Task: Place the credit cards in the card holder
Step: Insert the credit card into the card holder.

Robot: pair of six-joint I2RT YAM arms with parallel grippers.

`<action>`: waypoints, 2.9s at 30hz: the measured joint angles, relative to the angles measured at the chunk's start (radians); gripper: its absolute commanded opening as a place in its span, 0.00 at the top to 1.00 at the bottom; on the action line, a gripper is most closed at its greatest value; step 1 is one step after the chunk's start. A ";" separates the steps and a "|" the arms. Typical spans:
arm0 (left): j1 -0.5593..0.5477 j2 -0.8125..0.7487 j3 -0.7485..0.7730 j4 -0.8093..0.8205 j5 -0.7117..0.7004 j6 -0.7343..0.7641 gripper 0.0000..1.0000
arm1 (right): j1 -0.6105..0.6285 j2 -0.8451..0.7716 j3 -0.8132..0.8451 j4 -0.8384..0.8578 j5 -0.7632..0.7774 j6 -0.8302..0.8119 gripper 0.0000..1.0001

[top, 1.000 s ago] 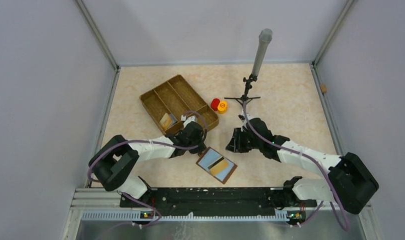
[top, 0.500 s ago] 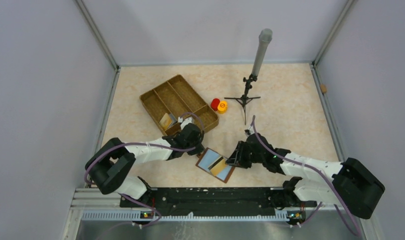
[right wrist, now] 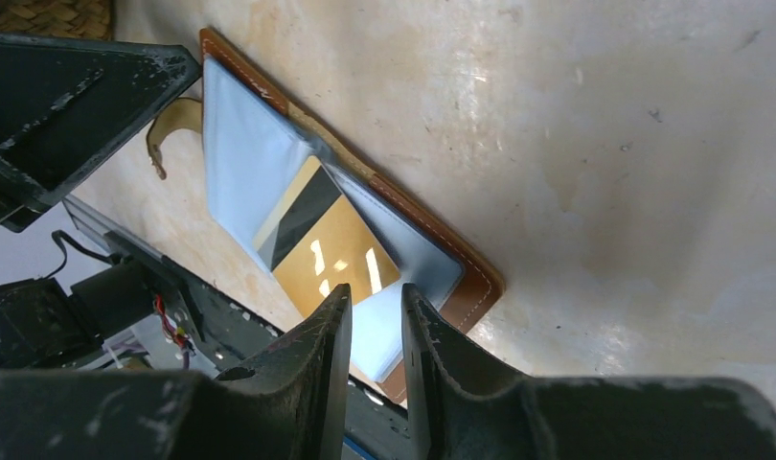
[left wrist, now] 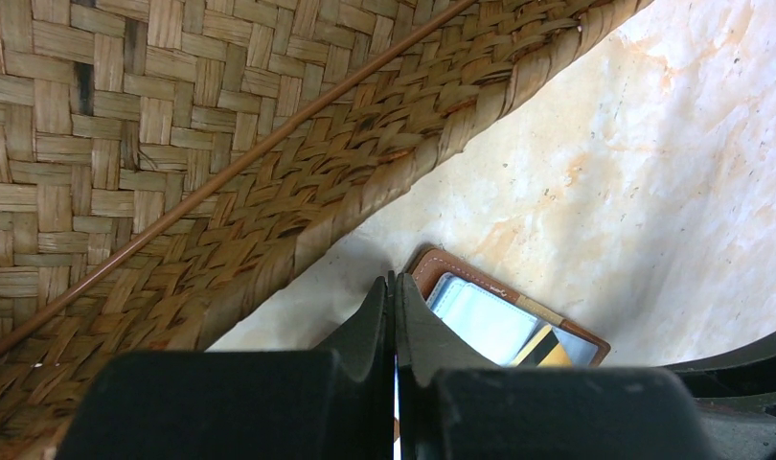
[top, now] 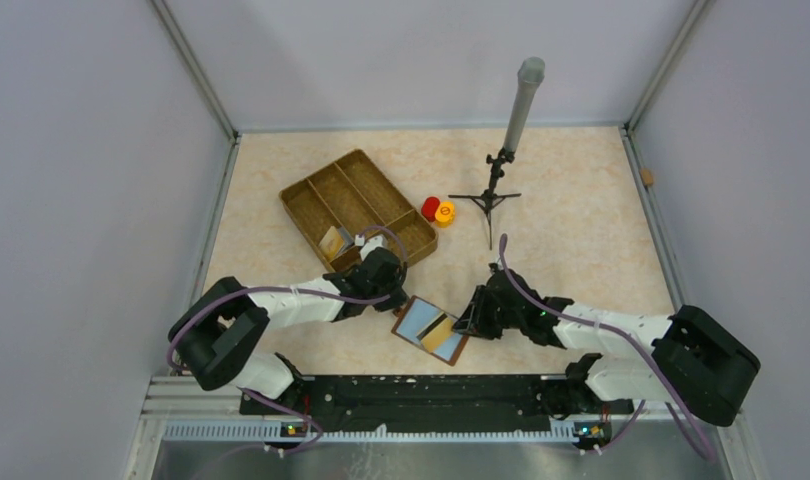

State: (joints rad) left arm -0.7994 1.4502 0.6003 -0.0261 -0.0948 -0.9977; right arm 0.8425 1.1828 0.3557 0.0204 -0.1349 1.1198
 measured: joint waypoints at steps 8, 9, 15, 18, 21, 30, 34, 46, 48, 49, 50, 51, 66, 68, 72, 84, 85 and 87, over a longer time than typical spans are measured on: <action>0.000 0.000 0.000 0.000 0.000 0.000 1.00 | 0.002 0.001 0.005 -0.021 0.019 0.008 0.74; 0.000 0.000 0.000 0.000 0.000 0.000 1.00 | 0.002 0.003 0.005 -0.019 0.020 0.008 0.74; 0.000 -0.002 -0.003 0.000 0.000 -0.001 1.00 | 0.004 0.038 0.013 0.021 0.021 0.008 0.75; 0.000 -0.006 -0.006 0.000 0.000 -0.003 1.00 | 0.006 0.064 0.026 0.042 0.024 0.006 0.76; 0.000 -0.009 -0.009 0.000 0.000 -0.003 1.00 | 0.006 0.082 0.034 0.054 0.026 0.003 0.77; 0.000 -0.015 -0.016 0.003 0.000 -0.008 1.00 | 0.006 0.118 0.038 0.099 0.029 0.001 0.84; 0.000 -0.017 -0.018 0.004 0.000 -0.014 1.00 | 0.007 0.144 0.043 0.129 0.029 0.003 0.85; -0.008 -0.055 -0.055 0.011 -0.004 -0.043 1.00 | 0.027 0.223 0.106 0.151 0.060 -0.003 0.80; -0.010 -0.069 -0.066 0.010 -0.004 -0.050 1.00 | 0.029 0.223 0.133 0.105 0.088 -0.023 0.75; -0.011 -0.078 -0.070 0.005 -0.004 -0.052 0.98 | 0.029 0.222 0.145 0.085 0.101 -0.032 0.73; -0.013 -0.089 -0.075 0.001 -0.004 -0.053 0.95 | 0.030 0.218 0.161 0.053 0.121 -0.048 0.70; -0.014 -0.104 -0.081 -0.002 -0.003 -0.053 0.92 | 0.030 0.211 0.176 0.020 0.140 -0.064 0.67; -0.016 -0.243 -0.066 -0.126 0.034 -0.002 0.49 | 0.134 0.070 0.242 -0.242 0.217 -0.146 0.60; -0.019 -0.243 -0.060 -0.150 0.045 0.014 0.50 | 0.153 0.080 0.241 -0.225 0.201 -0.131 0.61; -0.027 -0.243 -0.058 -0.190 0.057 0.037 0.50 | 0.170 0.149 0.242 -0.186 0.183 -0.113 0.65; -0.042 -0.182 -0.058 -0.214 0.057 0.056 0.75 | 0.183 0.262 0.288 -0.147 0.164 -0.087 0.71; -0.044 -0.182 -0.058 -0.214 0.057 0.056 0.75 | 0.183 0.265 0.290 -0.147 0.164 -0.087 0.72; -0.047 -0.182 -0.058 -0.213 0.057 0.053 0.77 | 0.183 0.275 0.300 -0.147 0.164 -0.087 0.73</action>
State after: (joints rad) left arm -0.8467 1.2682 0.5423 -0.2390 -0.0376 -0.9443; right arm 1.0260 1.4578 0.6556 -0.1265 0.0288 1.0332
